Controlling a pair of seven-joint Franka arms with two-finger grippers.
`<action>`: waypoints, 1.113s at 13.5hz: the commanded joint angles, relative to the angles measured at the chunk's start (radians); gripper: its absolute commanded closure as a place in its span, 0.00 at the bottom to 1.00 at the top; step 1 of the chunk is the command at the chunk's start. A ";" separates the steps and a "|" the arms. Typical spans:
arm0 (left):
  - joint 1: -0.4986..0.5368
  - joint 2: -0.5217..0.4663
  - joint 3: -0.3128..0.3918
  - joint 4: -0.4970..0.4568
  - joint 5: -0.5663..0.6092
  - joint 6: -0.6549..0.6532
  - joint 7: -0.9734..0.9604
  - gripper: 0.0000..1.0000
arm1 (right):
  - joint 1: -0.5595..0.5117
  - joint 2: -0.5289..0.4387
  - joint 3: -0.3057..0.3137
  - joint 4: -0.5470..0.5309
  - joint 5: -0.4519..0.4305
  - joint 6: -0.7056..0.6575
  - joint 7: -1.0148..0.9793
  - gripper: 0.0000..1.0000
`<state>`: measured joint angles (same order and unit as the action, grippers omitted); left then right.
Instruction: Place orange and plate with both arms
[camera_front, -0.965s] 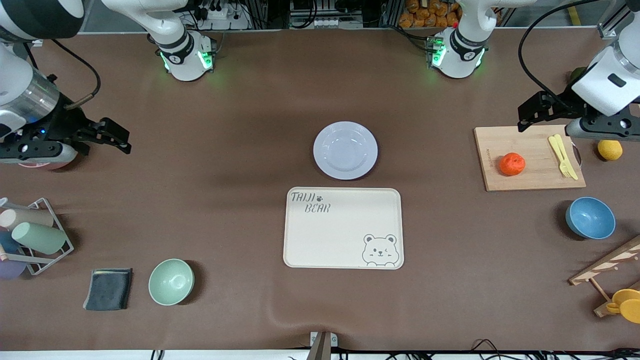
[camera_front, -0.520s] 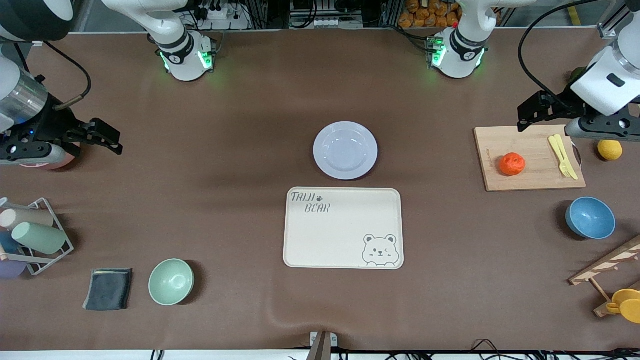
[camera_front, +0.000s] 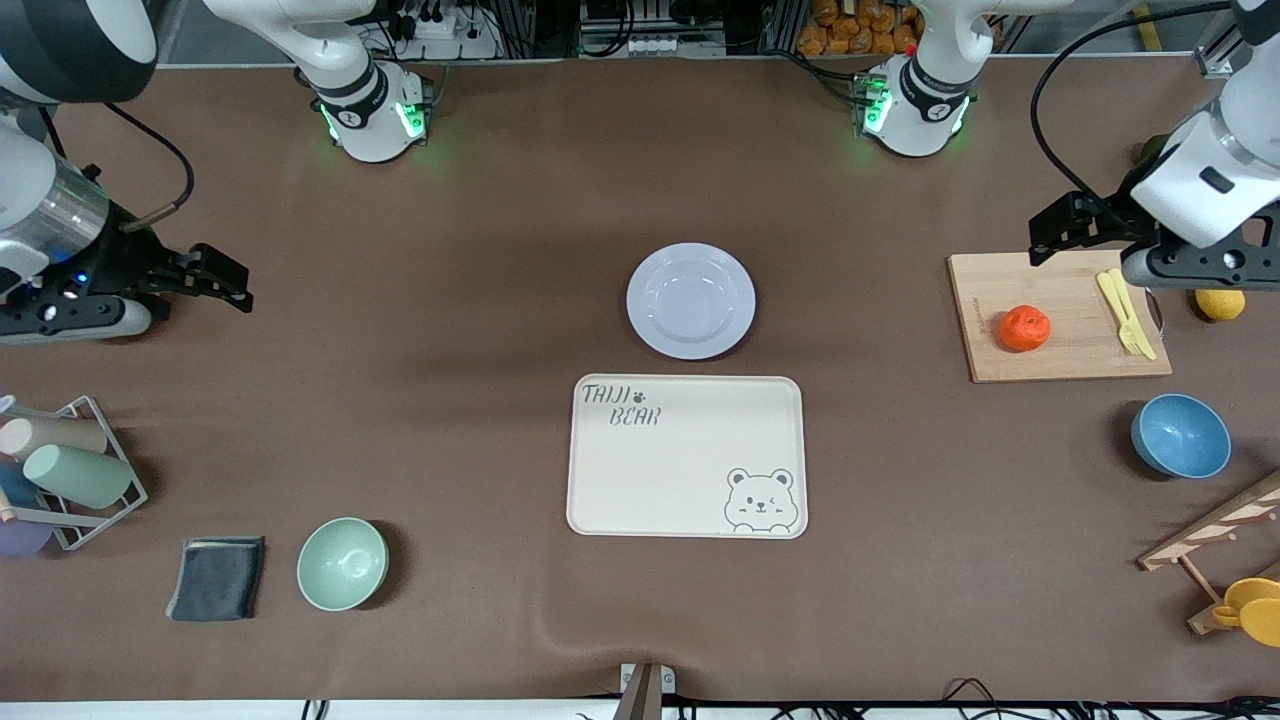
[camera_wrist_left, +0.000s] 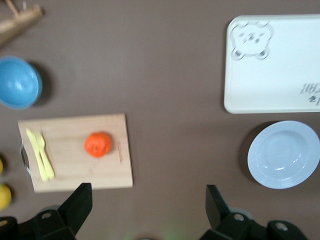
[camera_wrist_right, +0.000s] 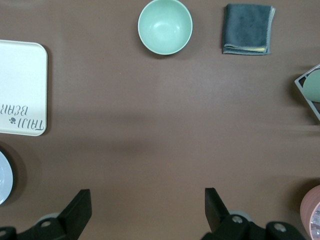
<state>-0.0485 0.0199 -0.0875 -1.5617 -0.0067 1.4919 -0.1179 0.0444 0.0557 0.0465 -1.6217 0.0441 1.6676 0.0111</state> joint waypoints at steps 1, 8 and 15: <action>0.041 -0.005 -0.006 -0.067 0.022 -0.028 -0.022 0.00 | 0.006 0.030 0.007 0.002 0.011 -0.003 0.000 0.00; 0.134 0.029 -0.008 -0.308 0.109 -0.013 -0.020 0.00 | 0.072 0.093 0.007 0.005 0.029 0.009 0.099 0.00; 0.228 0.060 -0.012 -0.627 0.248 0.447 -0.014 0.00 | 0.069 0.153 0.007 -0.001 0.149 0.032 0.099 0.00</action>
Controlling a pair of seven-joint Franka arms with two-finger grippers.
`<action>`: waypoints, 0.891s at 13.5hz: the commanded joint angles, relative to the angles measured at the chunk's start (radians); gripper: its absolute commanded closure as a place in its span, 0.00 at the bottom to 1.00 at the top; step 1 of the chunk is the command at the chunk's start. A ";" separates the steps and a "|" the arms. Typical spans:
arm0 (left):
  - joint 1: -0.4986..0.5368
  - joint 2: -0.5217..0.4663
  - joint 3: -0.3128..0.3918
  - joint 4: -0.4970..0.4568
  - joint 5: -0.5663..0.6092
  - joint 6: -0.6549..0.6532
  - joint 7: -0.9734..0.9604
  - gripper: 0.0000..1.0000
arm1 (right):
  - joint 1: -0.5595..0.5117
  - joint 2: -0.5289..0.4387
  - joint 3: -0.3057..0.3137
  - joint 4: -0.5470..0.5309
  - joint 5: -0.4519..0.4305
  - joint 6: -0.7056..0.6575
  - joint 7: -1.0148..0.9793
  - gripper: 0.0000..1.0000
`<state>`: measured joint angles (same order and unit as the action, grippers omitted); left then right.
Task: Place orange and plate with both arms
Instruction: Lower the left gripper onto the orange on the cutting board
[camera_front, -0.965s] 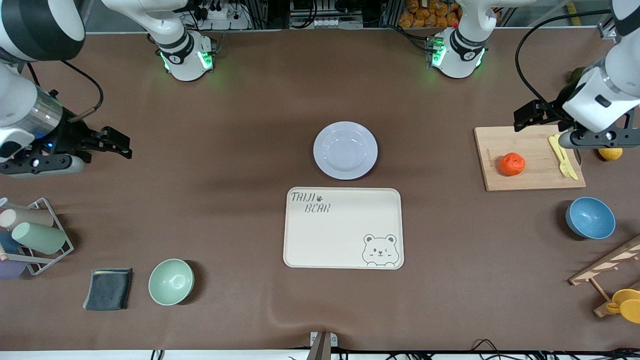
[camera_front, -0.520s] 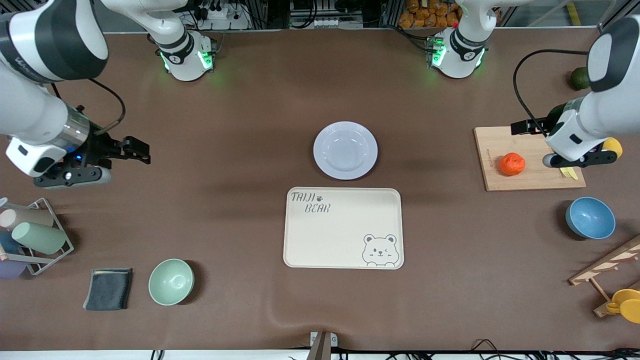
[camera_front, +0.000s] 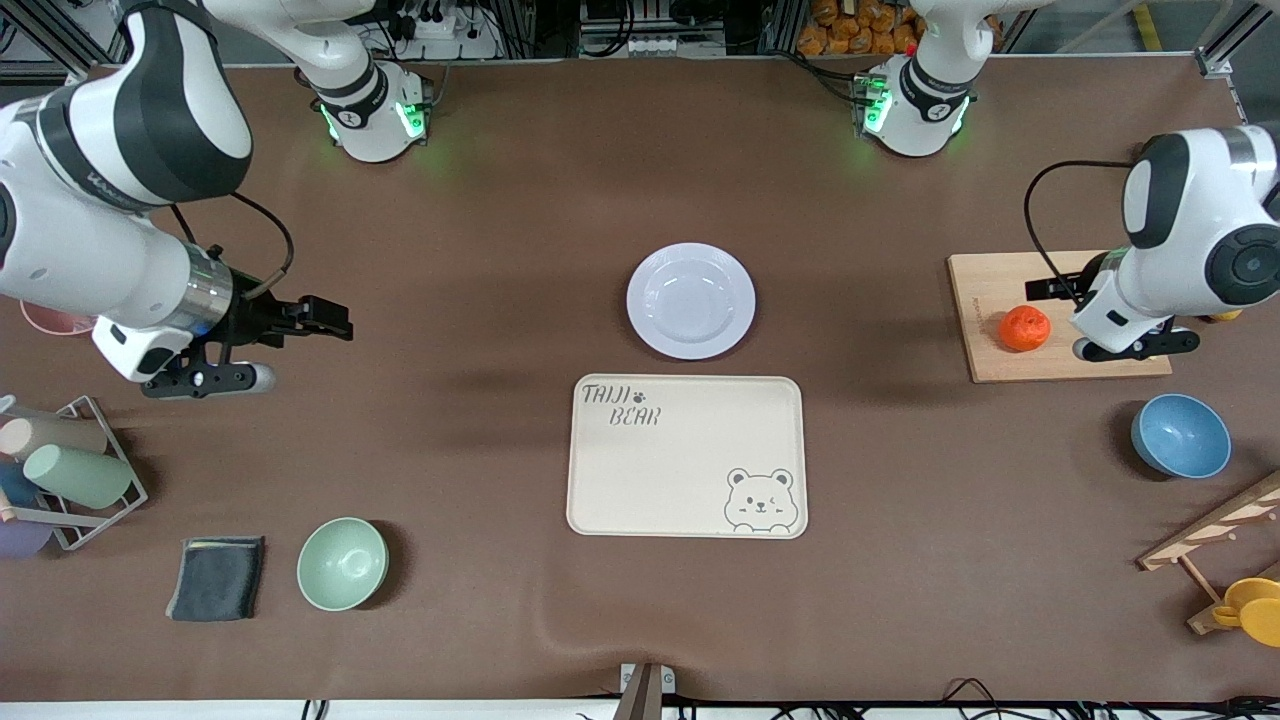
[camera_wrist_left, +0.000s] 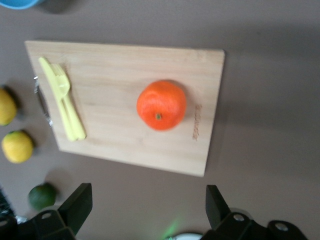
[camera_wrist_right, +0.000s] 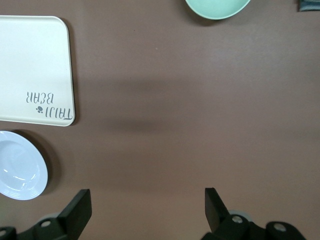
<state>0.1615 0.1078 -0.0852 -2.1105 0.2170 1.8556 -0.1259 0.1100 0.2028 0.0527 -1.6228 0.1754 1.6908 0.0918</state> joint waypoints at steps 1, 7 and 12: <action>0.016 -0.028 -0.015 -0.097 0.025 0.120 -0.003 0.00 | 0.005 0.007 -0.001 0.000 0.030 0.010 0.019 0.00; 0.072 -0.046 -0.015 -0.252 0.030 0.367 0.006 0.00 | 0.005 0.067 -0.001 -0.008 0.128 0.066 0.022 0.00; 0.139 -0.001 -0.015 -0.290 0.028 0.540 0.005 0.00 | 0.007 0.073 -0.001 -0.072 0.212 0.147 0.022 0.00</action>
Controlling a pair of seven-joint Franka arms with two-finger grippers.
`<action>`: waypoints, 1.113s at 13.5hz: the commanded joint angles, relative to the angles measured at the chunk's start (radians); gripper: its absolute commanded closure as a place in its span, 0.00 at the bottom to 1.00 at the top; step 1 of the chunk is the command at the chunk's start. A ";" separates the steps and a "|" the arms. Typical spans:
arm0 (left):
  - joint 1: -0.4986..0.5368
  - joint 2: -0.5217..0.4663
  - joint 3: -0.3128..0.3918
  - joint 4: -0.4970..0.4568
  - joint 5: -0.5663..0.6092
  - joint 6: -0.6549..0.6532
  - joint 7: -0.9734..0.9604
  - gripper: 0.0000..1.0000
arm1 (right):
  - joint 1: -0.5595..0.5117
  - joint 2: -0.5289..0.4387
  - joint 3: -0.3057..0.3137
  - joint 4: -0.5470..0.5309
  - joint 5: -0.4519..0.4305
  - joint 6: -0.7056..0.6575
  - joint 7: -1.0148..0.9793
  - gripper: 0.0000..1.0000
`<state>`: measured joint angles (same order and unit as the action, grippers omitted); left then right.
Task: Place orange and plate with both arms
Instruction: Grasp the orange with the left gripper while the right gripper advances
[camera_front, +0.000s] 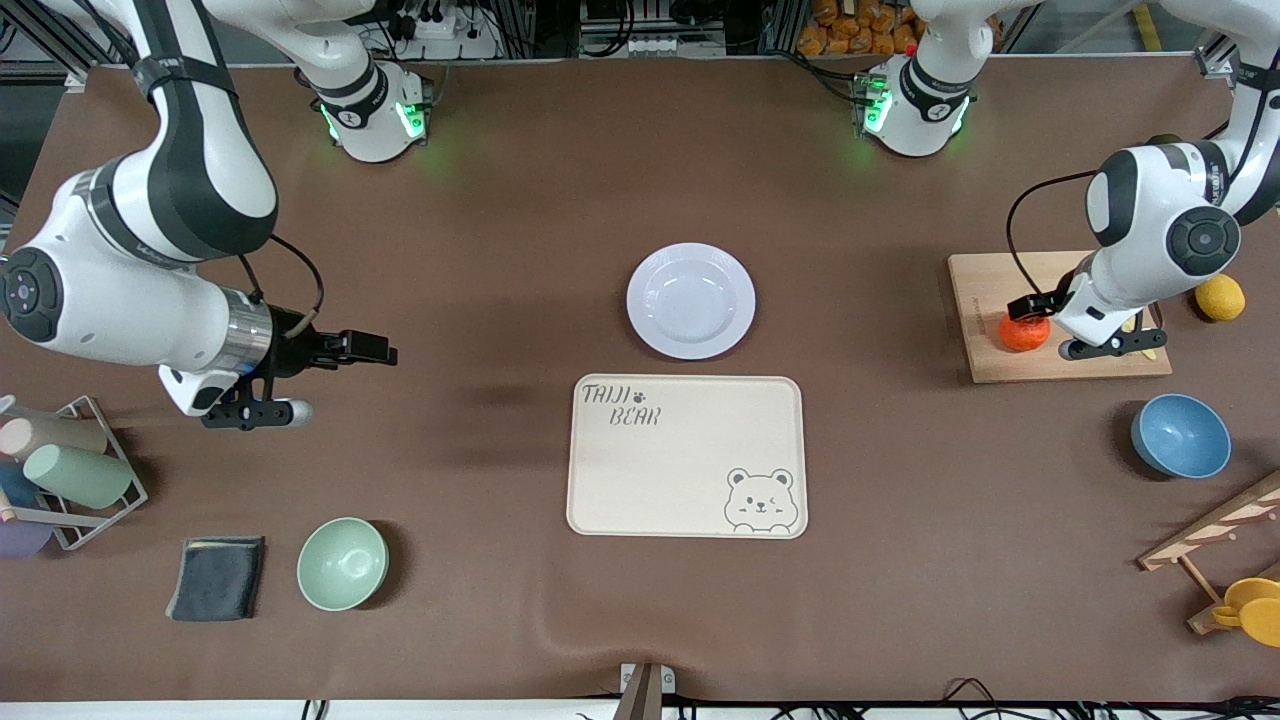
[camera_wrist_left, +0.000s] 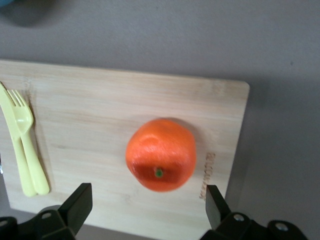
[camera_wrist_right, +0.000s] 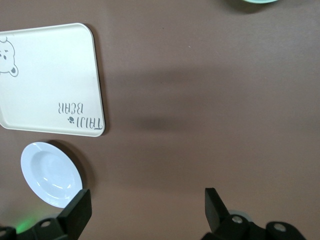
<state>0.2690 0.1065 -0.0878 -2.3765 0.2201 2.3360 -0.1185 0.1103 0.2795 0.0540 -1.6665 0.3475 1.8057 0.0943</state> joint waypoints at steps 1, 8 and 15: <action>0.044 0.011 -0.012 -0.032 0.025 0.084 -0.003 0.00 | 0.006 -0.002 -0.002 -0.047 0.074 0.055 0.019 0.00; 0.067 0.054 -0.012 -0.096 0.015 0.238 -0.023 0.00 | 0.028 -0.006 0.001 -0.180 0.281 0.248 0.016 0.00; 0.067 0.157 -0.012 -0.095 0.015 0.344 -0.023 0.00 | 0.072 -0.003 0.001 -0.239 0.549 0.334 -0.011 0.00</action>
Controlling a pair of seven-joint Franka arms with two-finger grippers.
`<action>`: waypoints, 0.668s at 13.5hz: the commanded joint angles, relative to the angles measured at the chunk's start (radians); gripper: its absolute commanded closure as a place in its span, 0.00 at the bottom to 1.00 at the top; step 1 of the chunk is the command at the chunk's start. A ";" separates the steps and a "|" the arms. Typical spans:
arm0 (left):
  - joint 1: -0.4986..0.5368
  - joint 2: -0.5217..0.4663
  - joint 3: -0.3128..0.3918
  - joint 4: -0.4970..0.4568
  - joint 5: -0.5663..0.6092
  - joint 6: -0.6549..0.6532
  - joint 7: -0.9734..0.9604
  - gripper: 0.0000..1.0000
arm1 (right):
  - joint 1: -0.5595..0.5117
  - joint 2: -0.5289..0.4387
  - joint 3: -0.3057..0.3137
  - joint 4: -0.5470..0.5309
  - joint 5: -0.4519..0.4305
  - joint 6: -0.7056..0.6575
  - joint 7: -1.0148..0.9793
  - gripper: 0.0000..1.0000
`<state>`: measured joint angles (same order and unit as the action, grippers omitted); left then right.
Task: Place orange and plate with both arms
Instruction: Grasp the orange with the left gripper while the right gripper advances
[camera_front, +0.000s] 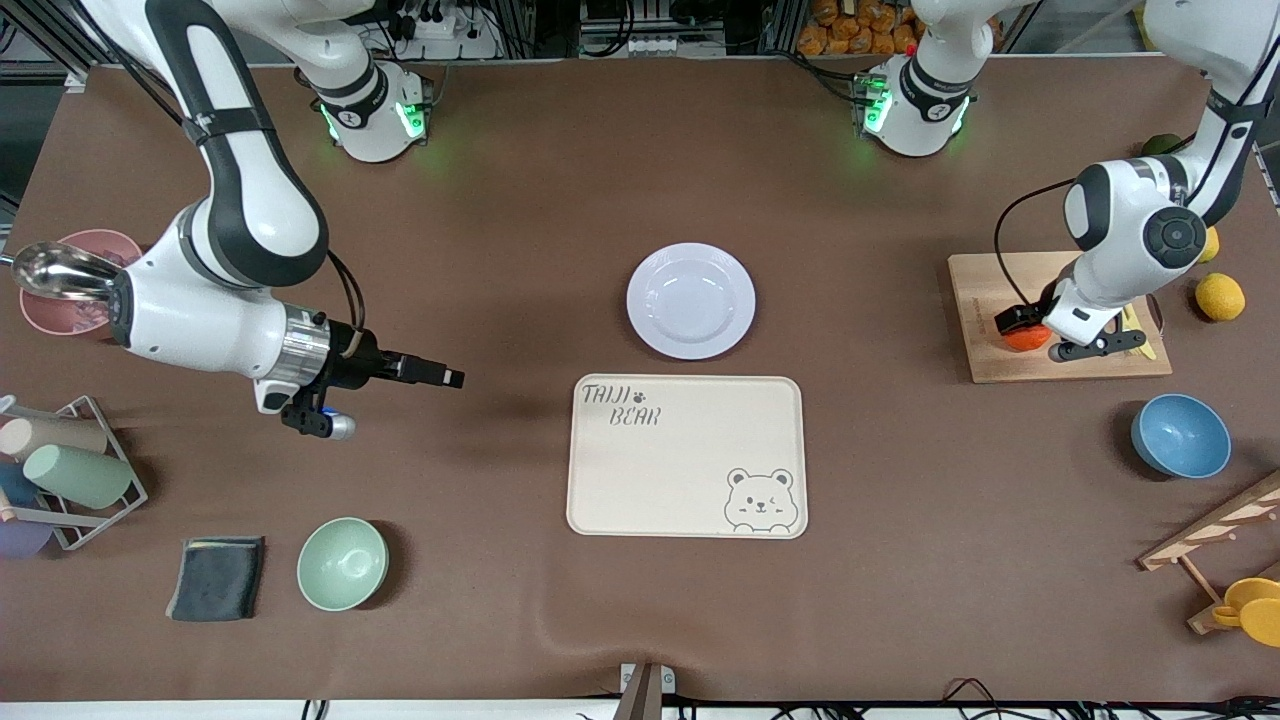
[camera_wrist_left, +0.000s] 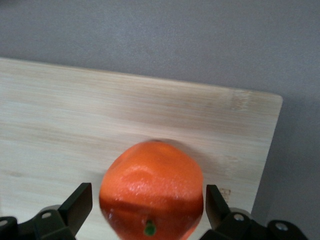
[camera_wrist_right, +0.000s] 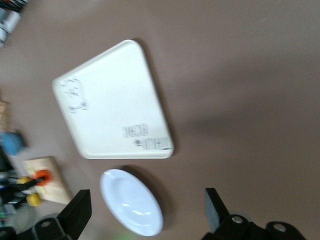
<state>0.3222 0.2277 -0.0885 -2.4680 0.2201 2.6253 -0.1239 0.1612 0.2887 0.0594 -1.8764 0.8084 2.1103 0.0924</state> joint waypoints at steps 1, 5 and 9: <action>0.014 0.051 -0.011 -0.003 0.016 0.073 -0.017 0.00 | 0.026 -0.011 -0.004 -0.035 0.104 0.036 -0.010 0.00; 0.006 0.045 -0.011 -0.003 0.022 0.085 -0.004 0.46 | 0.026 -0.011 -0.004 -0.111 0.308 0.056 -0.191 0.00; 0.006 -0.022 -0.011 -0.002 0.025 0.021 0.032 0.88 | 0.029 -0.008 -0.004 -0.158 0.454 0.056 -0.298 0.00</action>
<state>0.3200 0.2621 -0.0985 -2.4613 0.2201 2.6856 -0.1123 0.1823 0.2924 0.0572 -2.0072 1.1993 2.1542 -0.1594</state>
